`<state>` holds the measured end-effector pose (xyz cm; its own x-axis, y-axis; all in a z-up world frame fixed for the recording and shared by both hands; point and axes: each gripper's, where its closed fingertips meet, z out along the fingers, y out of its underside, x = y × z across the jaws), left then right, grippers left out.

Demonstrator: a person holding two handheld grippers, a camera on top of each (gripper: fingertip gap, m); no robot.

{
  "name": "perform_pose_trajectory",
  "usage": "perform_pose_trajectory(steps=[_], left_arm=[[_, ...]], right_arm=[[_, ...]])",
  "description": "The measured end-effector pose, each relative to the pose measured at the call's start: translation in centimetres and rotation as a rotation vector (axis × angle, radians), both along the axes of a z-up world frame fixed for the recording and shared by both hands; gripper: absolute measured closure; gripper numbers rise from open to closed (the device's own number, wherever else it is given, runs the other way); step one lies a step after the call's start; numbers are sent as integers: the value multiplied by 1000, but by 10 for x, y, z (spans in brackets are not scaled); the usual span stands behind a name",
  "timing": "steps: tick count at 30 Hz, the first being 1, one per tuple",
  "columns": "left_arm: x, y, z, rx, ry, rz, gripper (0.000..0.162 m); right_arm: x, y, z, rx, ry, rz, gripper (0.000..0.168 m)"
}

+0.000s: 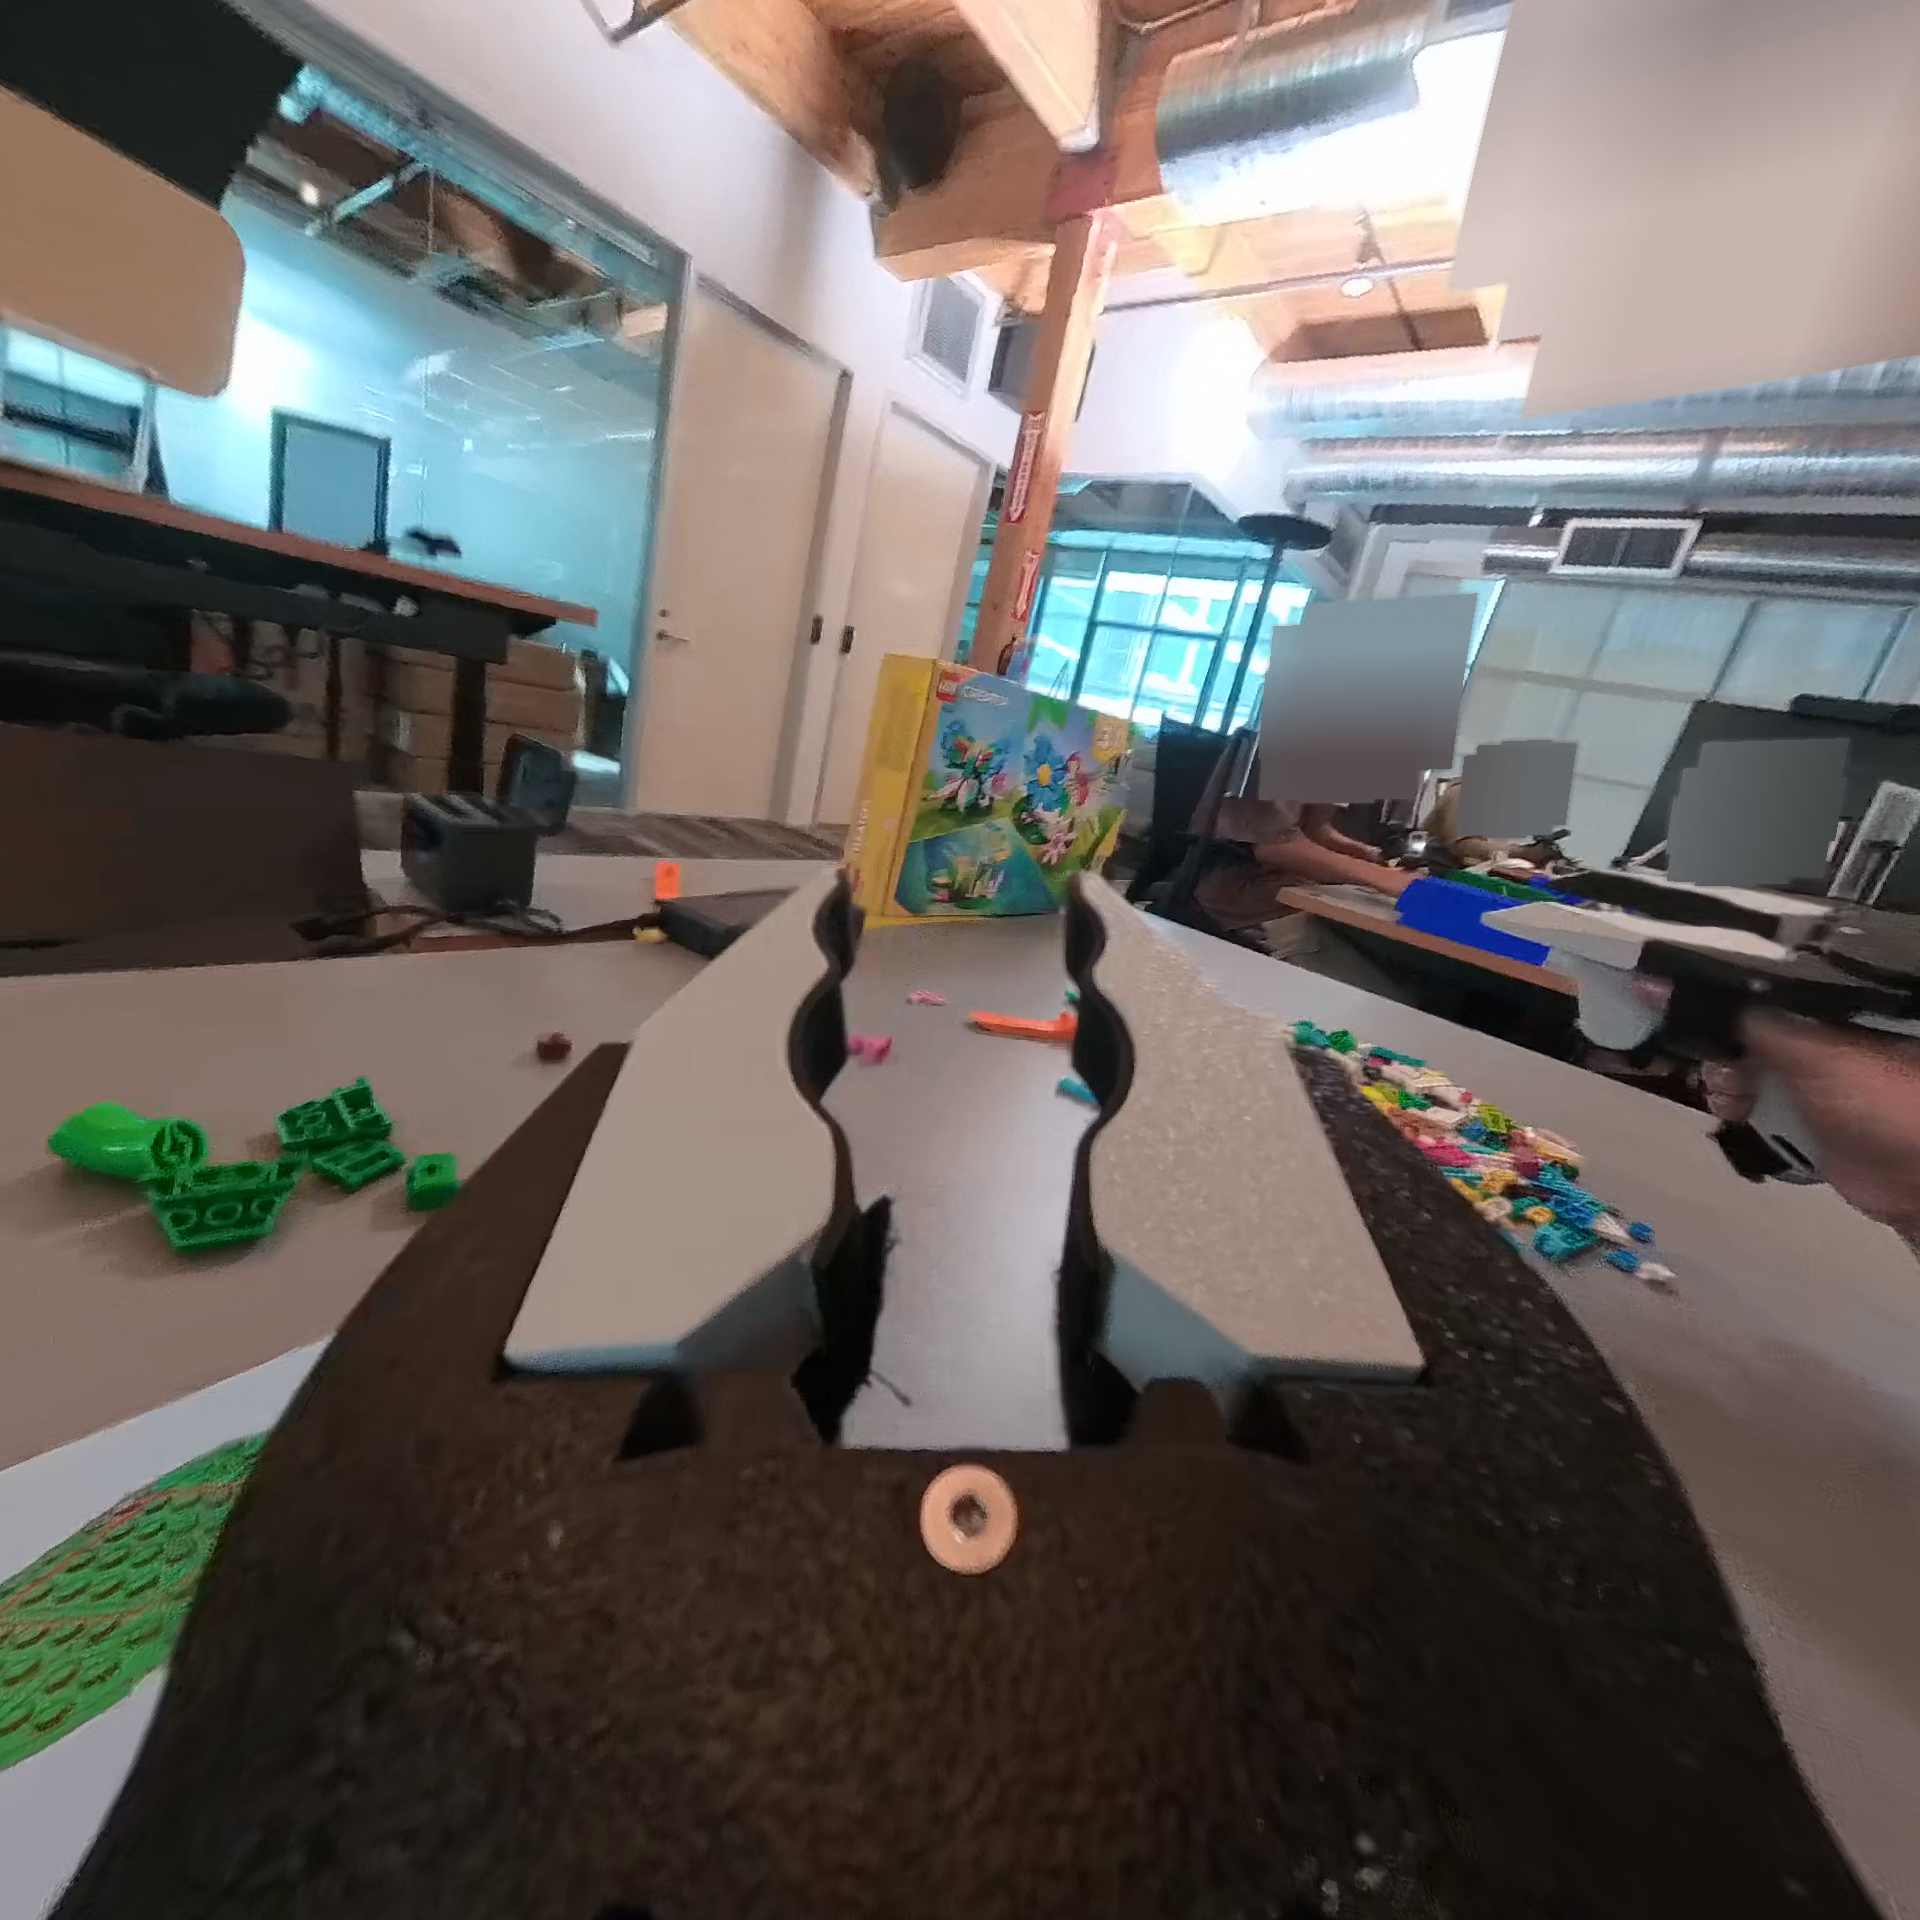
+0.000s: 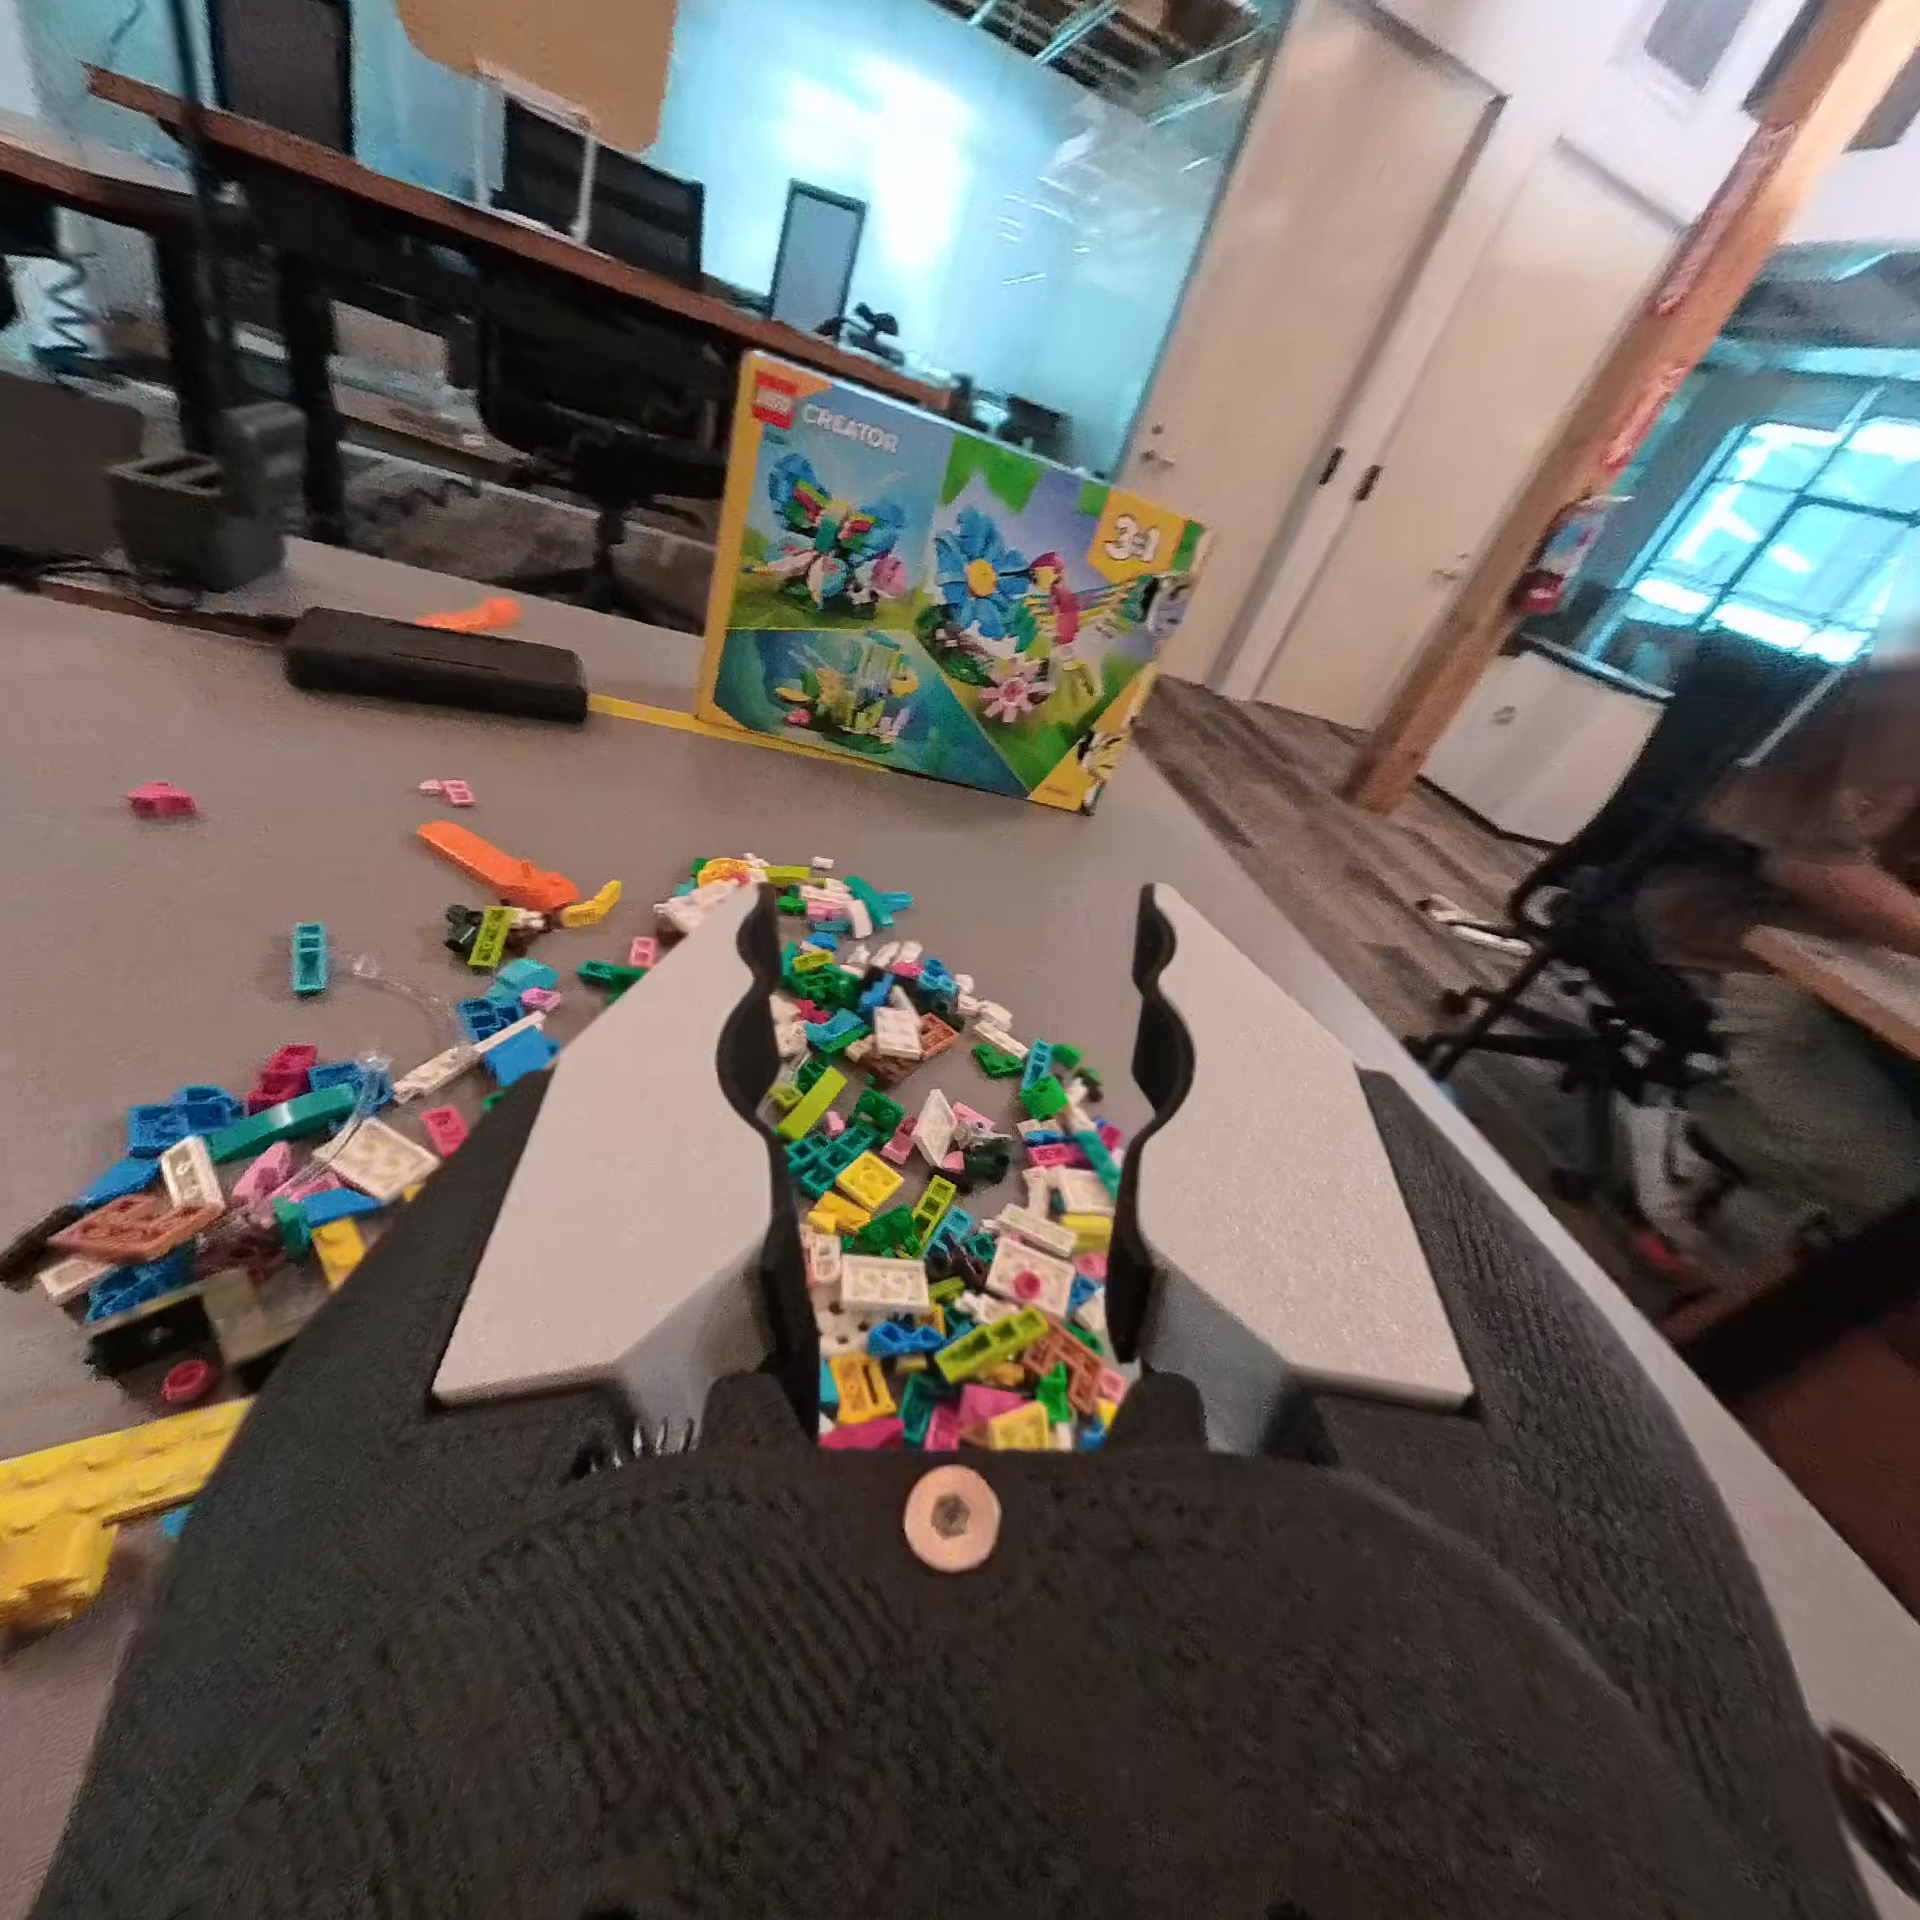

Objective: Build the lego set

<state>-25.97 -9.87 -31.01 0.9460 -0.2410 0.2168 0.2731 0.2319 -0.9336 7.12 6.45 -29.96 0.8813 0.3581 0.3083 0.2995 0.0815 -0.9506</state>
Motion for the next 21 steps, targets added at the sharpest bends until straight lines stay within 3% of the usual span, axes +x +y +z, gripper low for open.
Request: perform_pose_trajectory(steps=[5, 9, 16, 21], left_arm=[[19, -16, 14, 91, 13, -105, 103], [35, -27, 9, 66, 118, -136, 101], [56, -75, 4, 85, 304, -221, 125], [67, -78, 0, 112, 420, -198, 144]], right_arm=[[-37, -37, 16, 131, 169, -48, 104], [-97, -64, 2, 173, 113, 30, 116], [-165, -89, -8, 291, 27, 159, 132], [-178, -87, -27, 274, -111, 191, 160]])
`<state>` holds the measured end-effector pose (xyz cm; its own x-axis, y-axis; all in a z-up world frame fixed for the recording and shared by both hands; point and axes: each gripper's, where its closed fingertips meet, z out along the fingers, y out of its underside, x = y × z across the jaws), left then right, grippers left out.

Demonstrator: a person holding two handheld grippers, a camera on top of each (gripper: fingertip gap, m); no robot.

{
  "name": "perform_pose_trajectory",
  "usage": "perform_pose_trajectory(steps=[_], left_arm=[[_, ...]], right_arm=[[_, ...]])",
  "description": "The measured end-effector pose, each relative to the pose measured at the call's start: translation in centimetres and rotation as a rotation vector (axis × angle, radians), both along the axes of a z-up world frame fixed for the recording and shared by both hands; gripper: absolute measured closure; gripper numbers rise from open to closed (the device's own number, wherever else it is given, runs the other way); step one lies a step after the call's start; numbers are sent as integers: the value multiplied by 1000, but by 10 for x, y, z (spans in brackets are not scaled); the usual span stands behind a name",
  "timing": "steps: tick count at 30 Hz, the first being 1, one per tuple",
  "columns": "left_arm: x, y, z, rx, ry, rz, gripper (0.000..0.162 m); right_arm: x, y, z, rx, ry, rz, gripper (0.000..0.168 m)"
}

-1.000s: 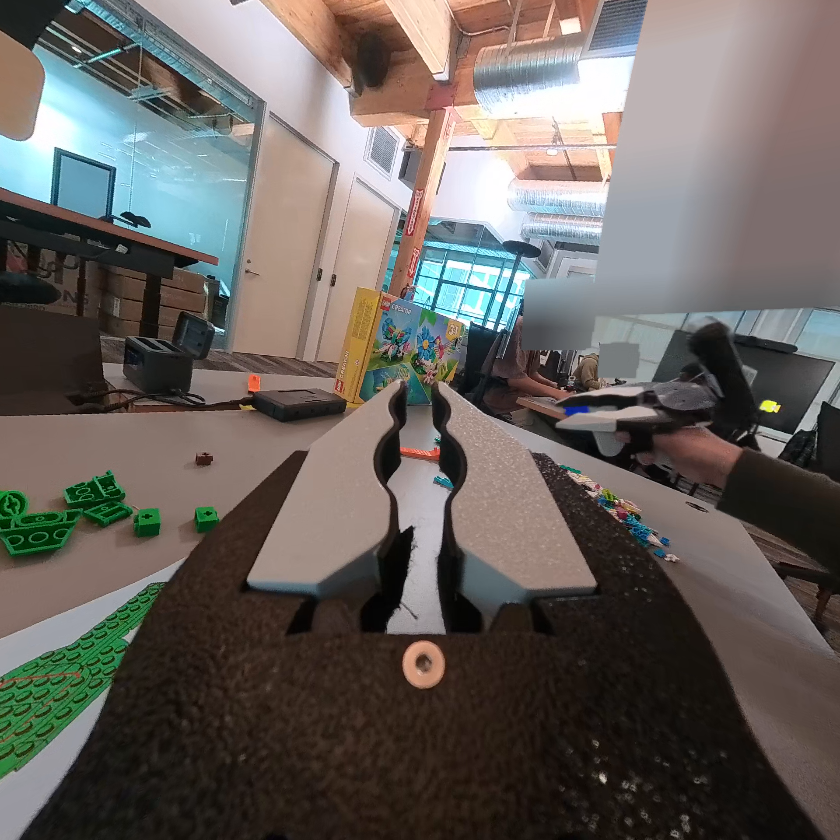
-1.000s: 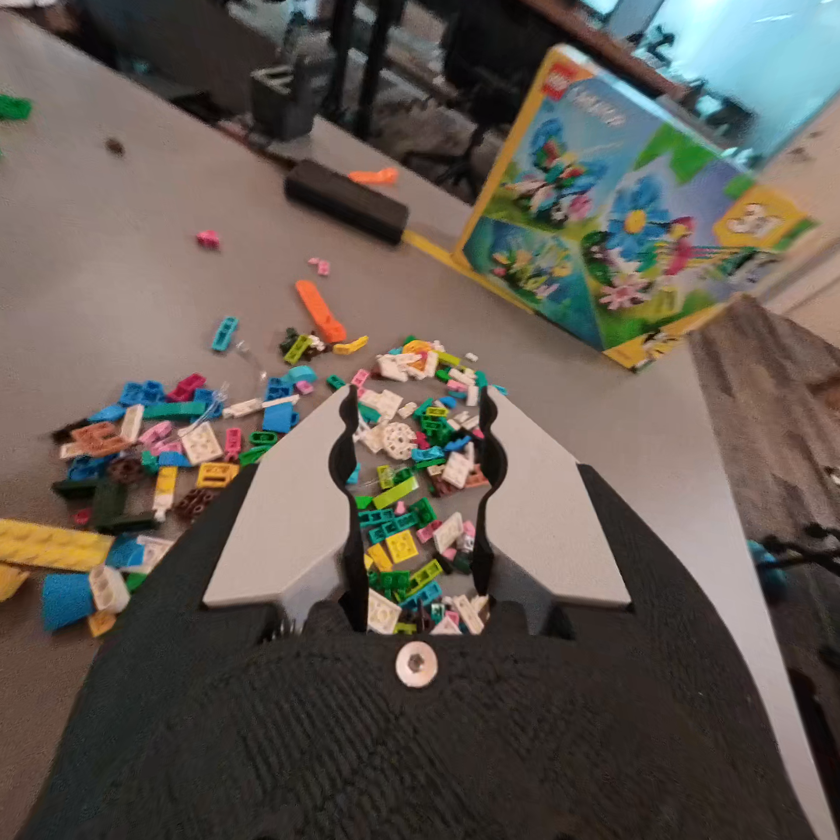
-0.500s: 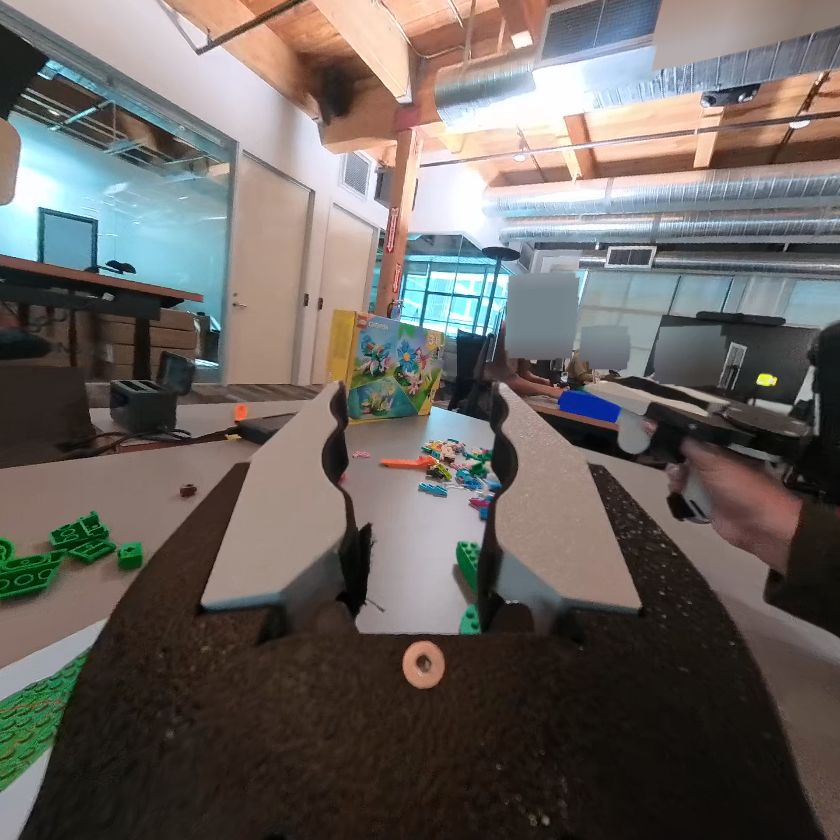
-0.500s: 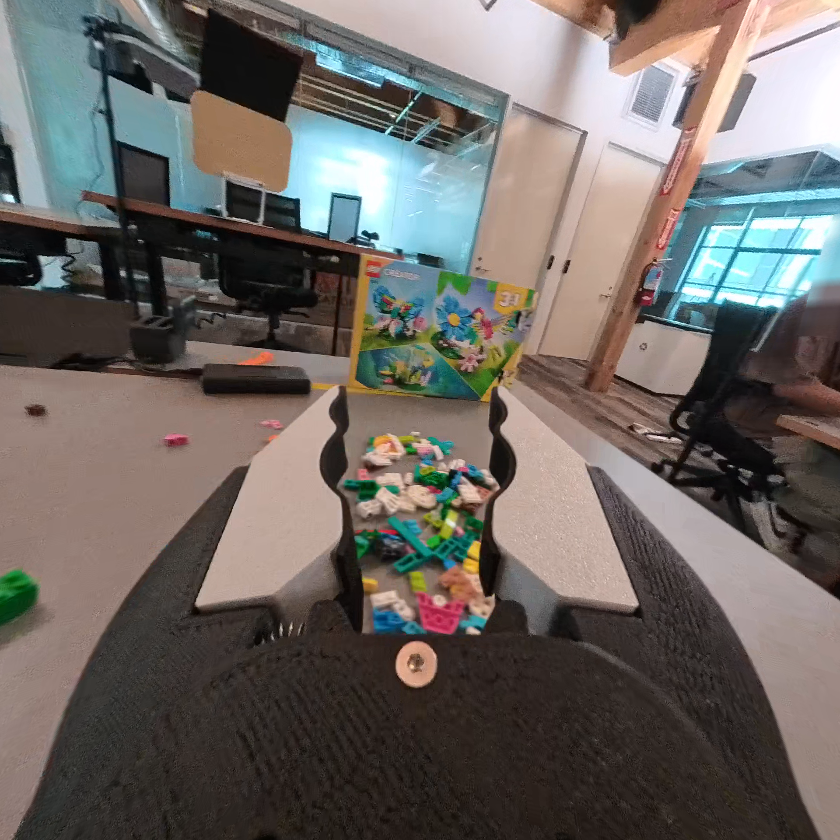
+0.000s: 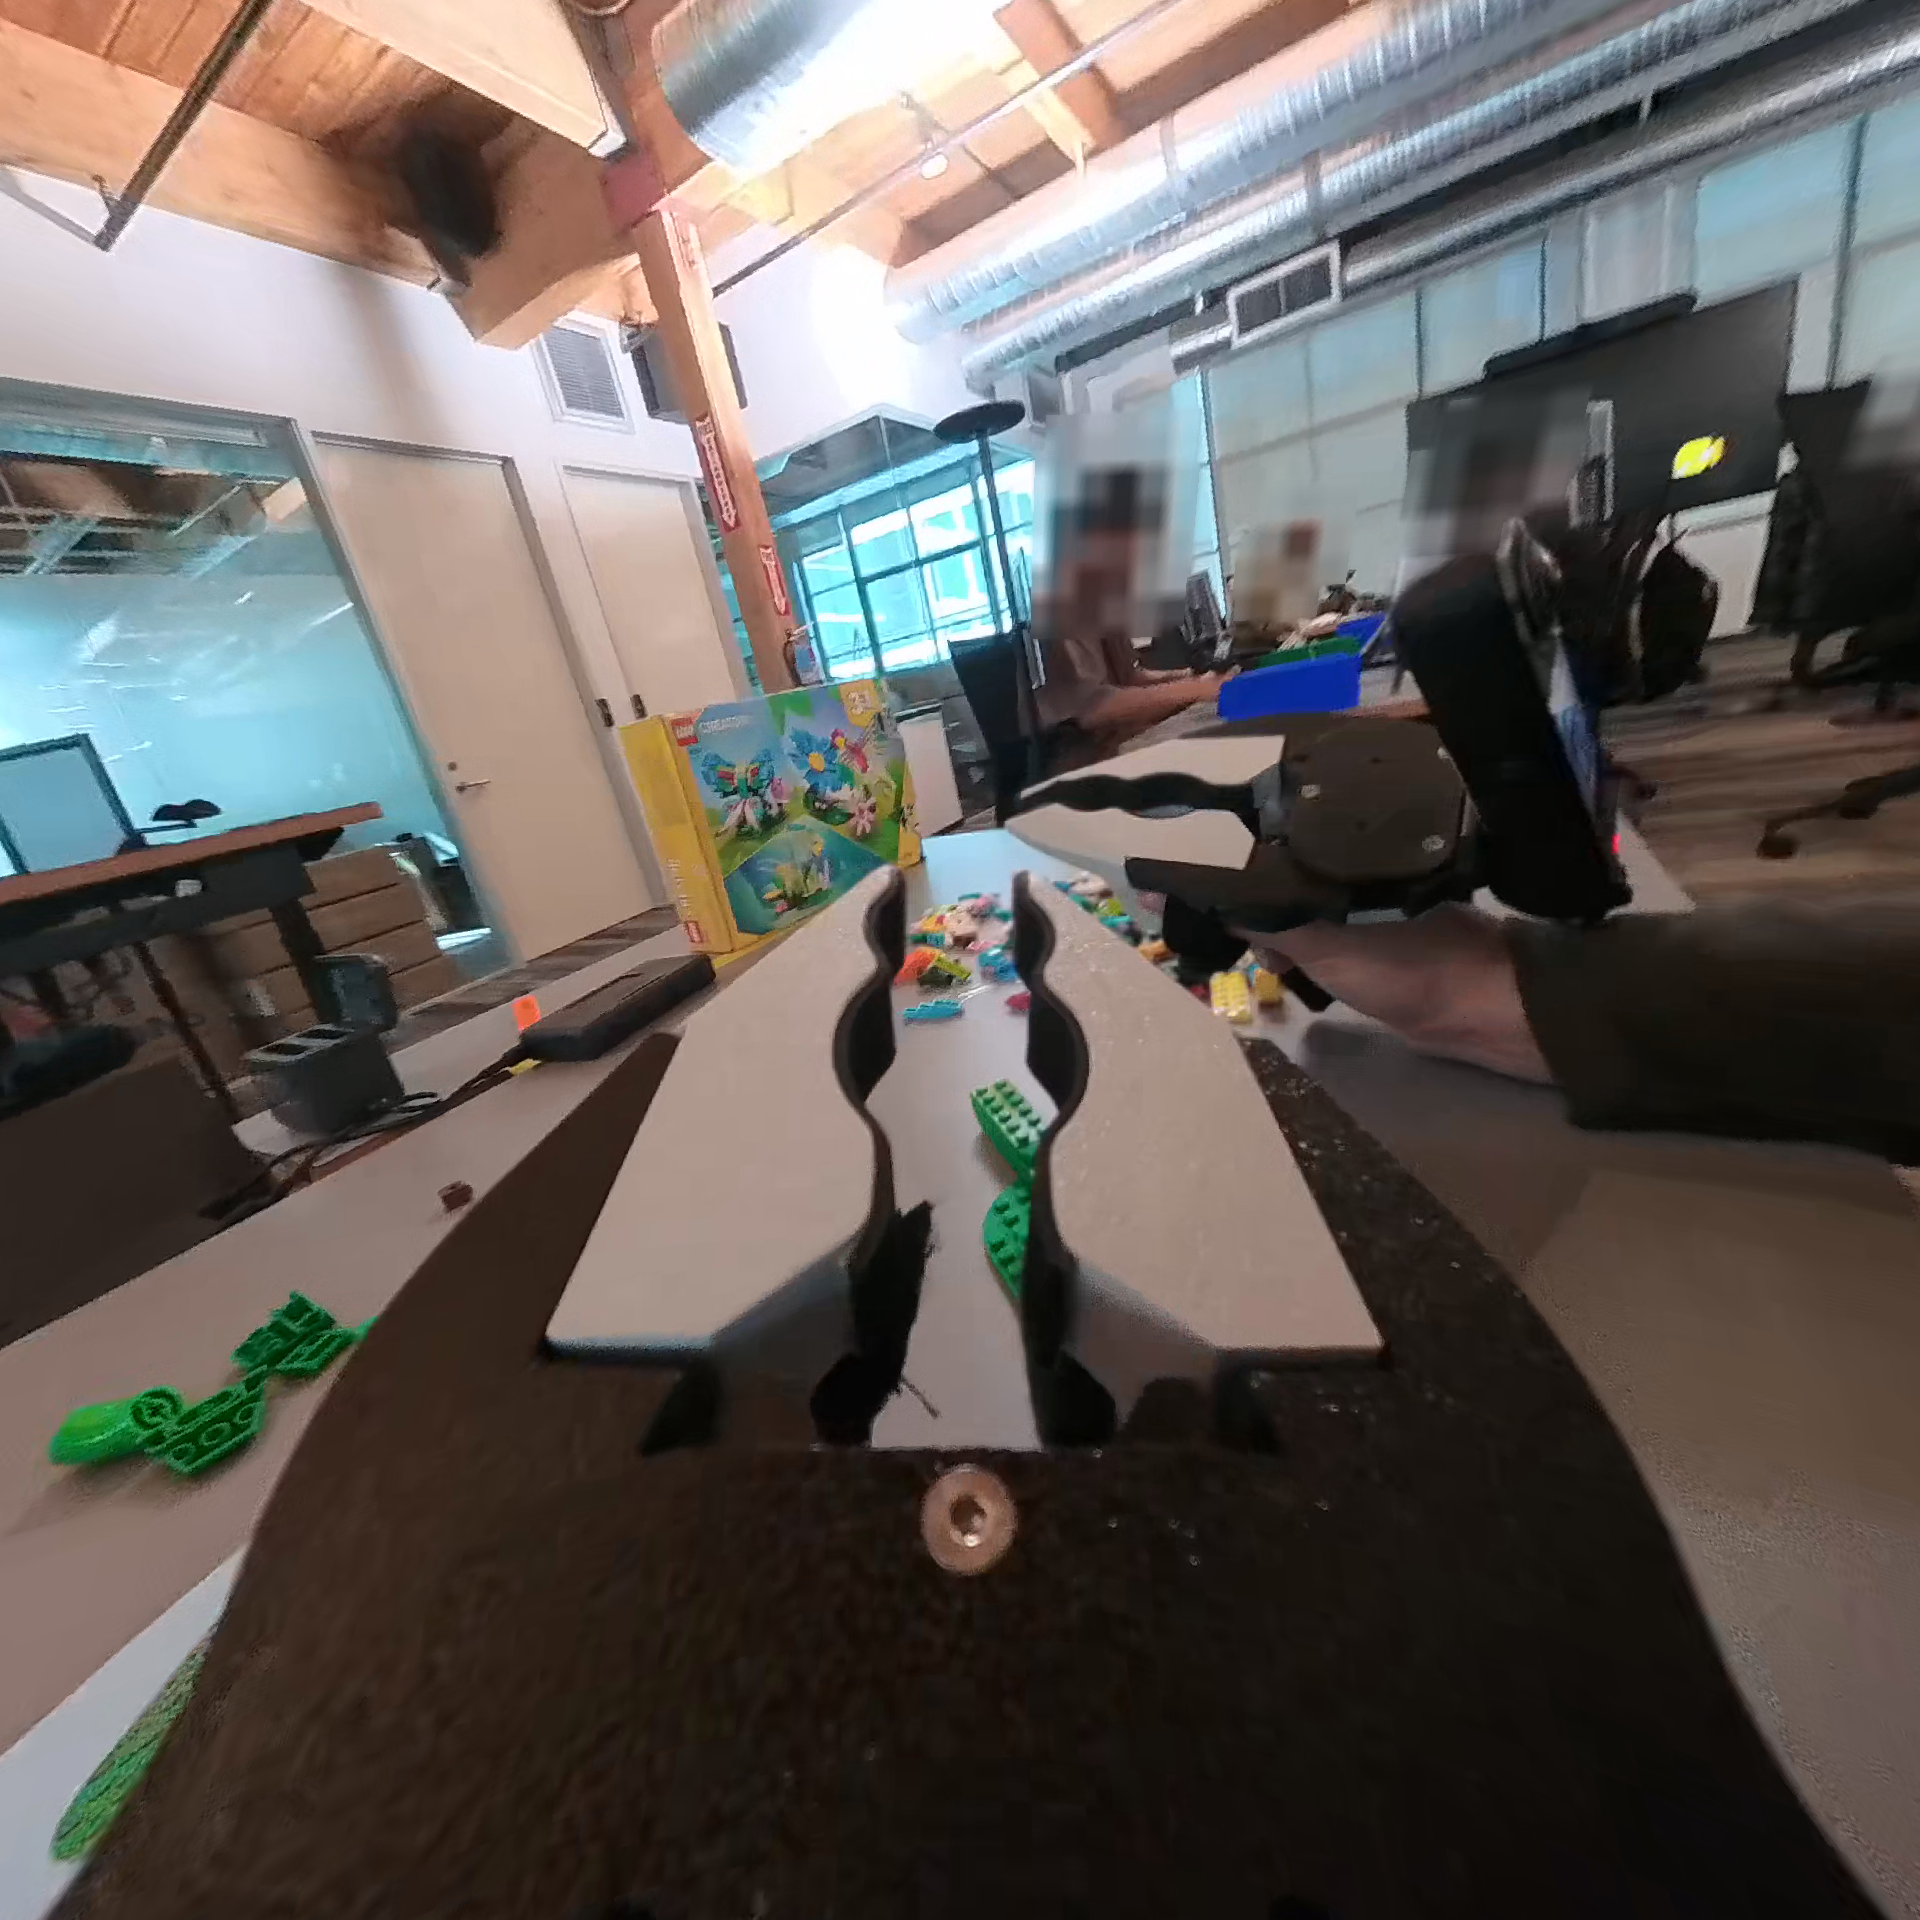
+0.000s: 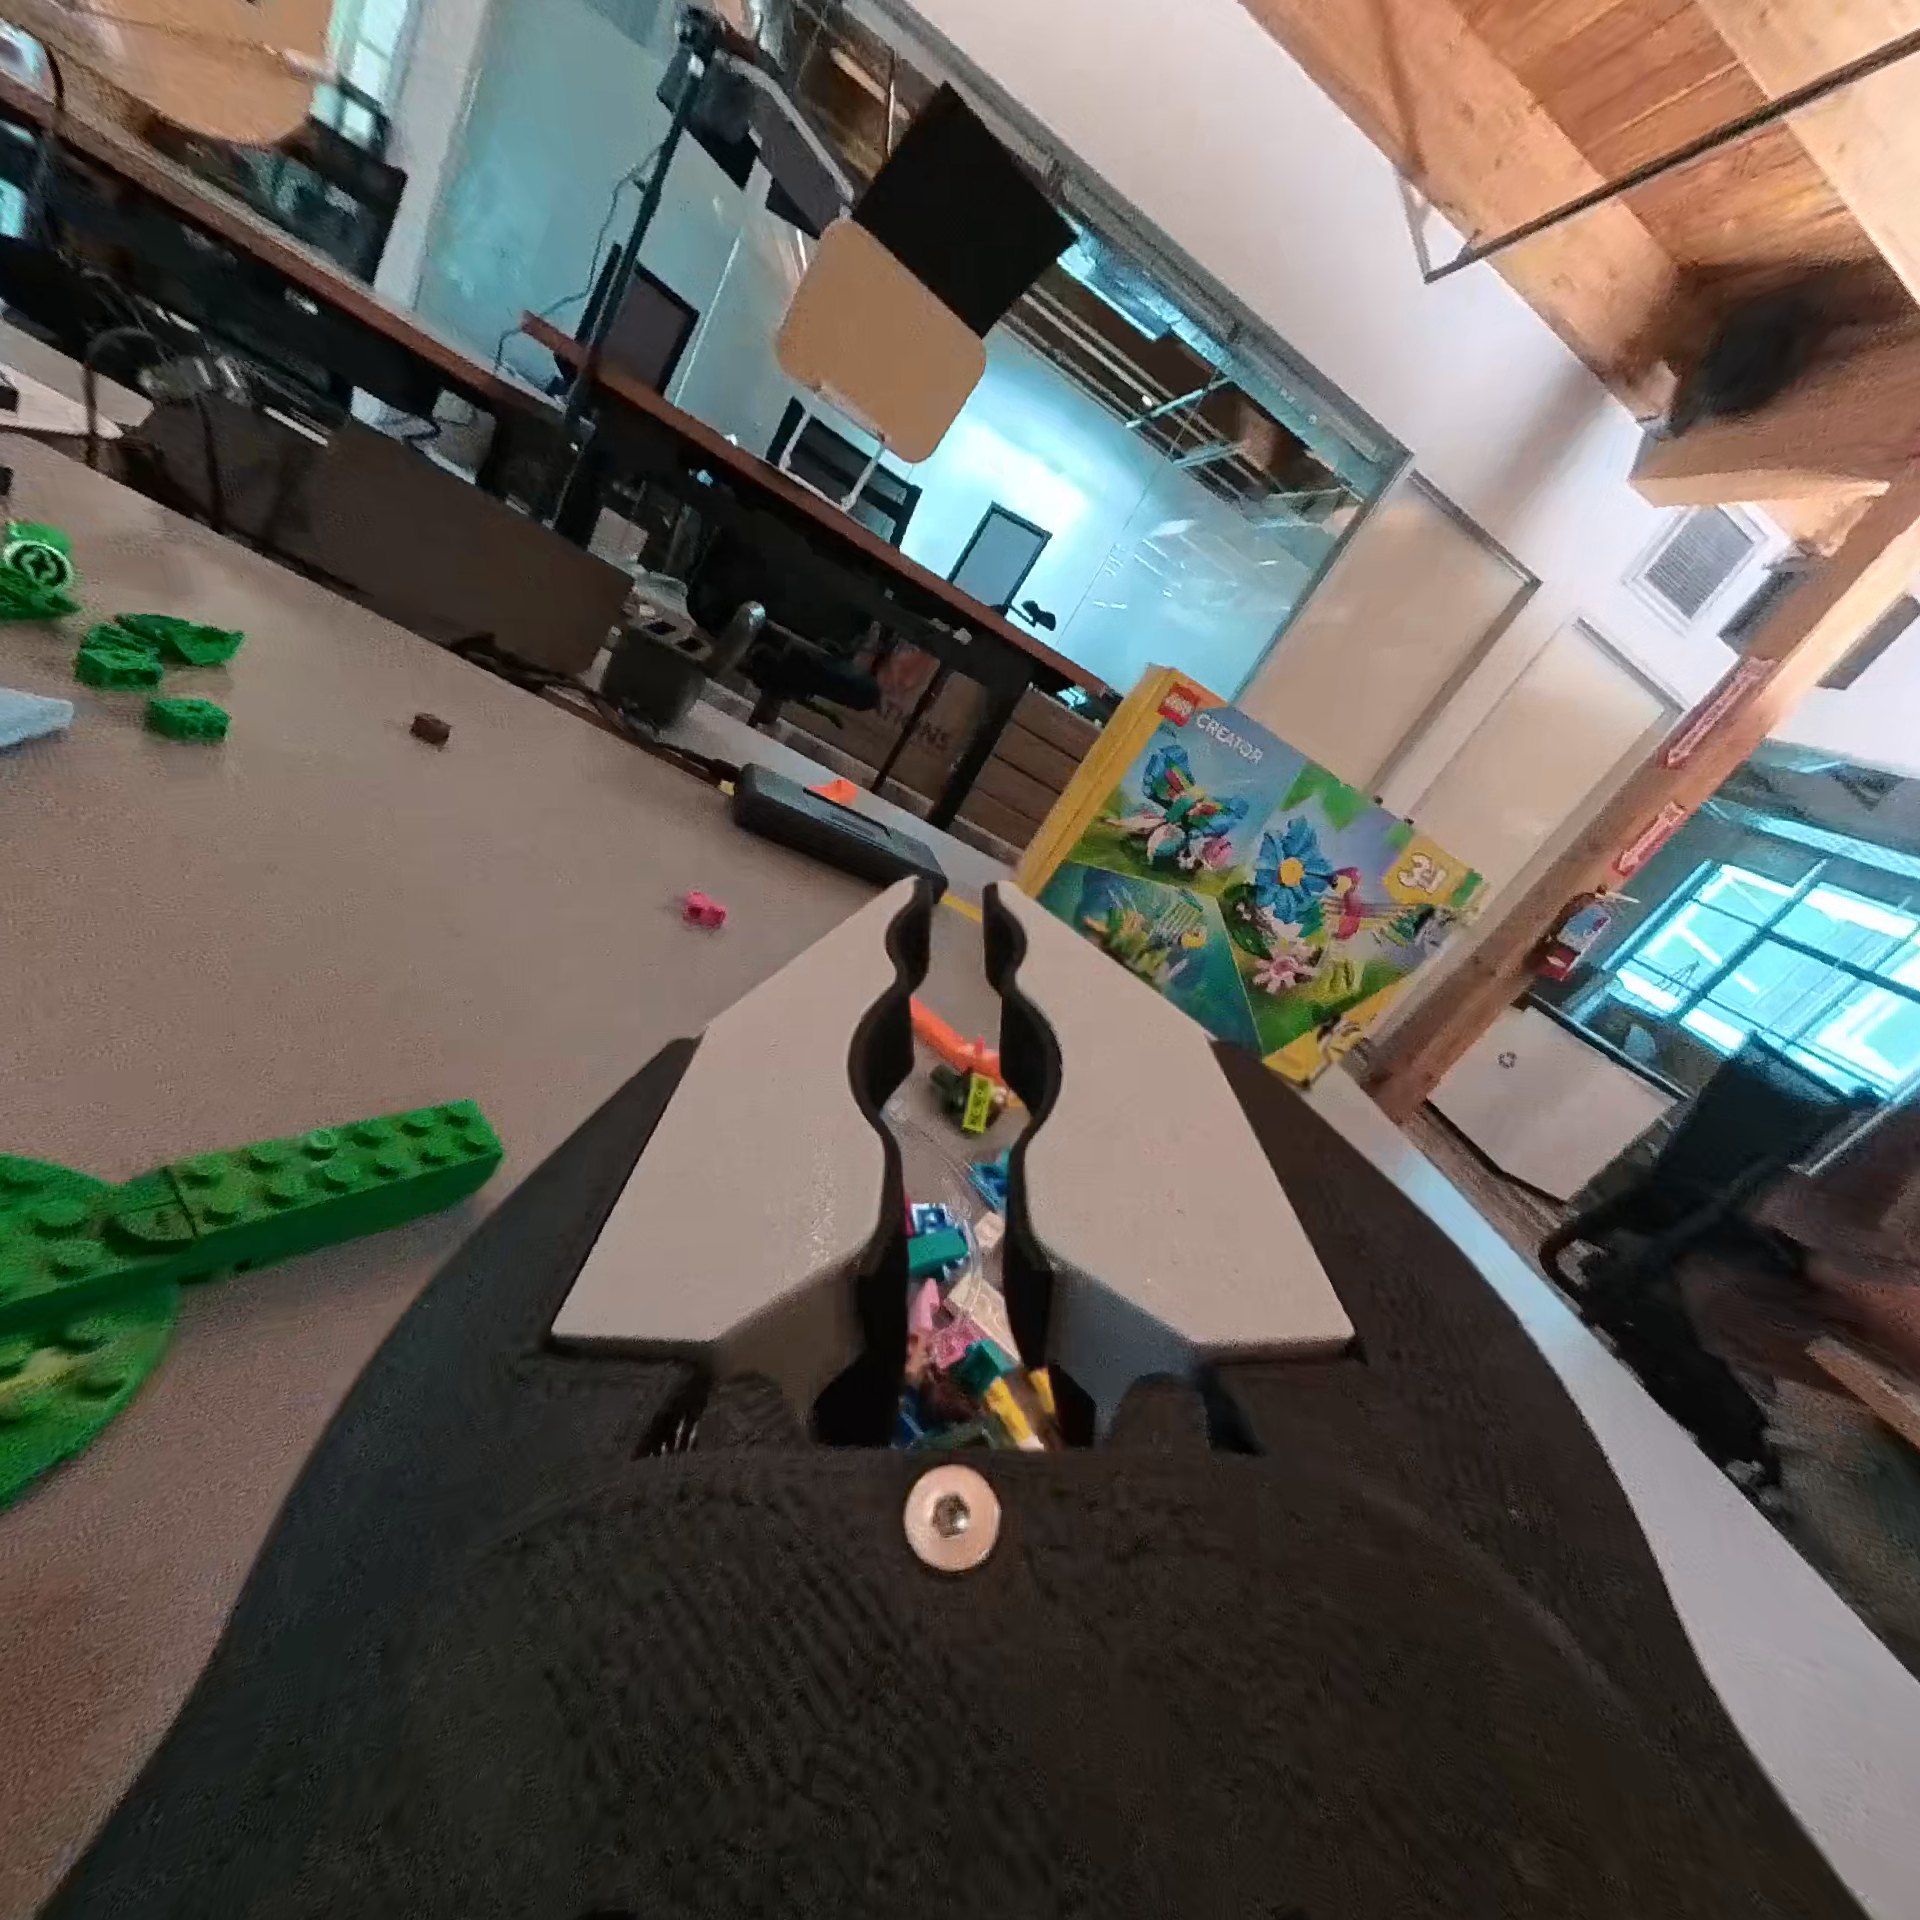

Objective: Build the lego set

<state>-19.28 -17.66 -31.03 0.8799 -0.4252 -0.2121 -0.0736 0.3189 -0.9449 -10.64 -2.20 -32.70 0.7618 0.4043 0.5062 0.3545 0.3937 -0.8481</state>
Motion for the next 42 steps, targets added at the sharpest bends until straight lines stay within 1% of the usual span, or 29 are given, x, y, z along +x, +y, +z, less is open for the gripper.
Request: perform_pose_trajectory(steps=[4, 5, 13, 34, 42], left_arm=[[7, -2, -2, 2, 21, -29, 162], [8, -2, -3, -3, 20, -35, 162], [4, 2, -4, -34, -29, -64, 162], [7, 0, -3, -38, -53, -101, 162], [15, -2, -6, -23, 5, -110, 162]], right_arm=[[4, 9, -5, -34, 10, -16, 166], [5, 9, -4, -29, 9, -17, 168], [-2, 8, -5, -7, -13, 16, 168], [5, 10, -2, 9, 5, 21, 168], [1, 7, -2, 11, 5, 49, 168]])
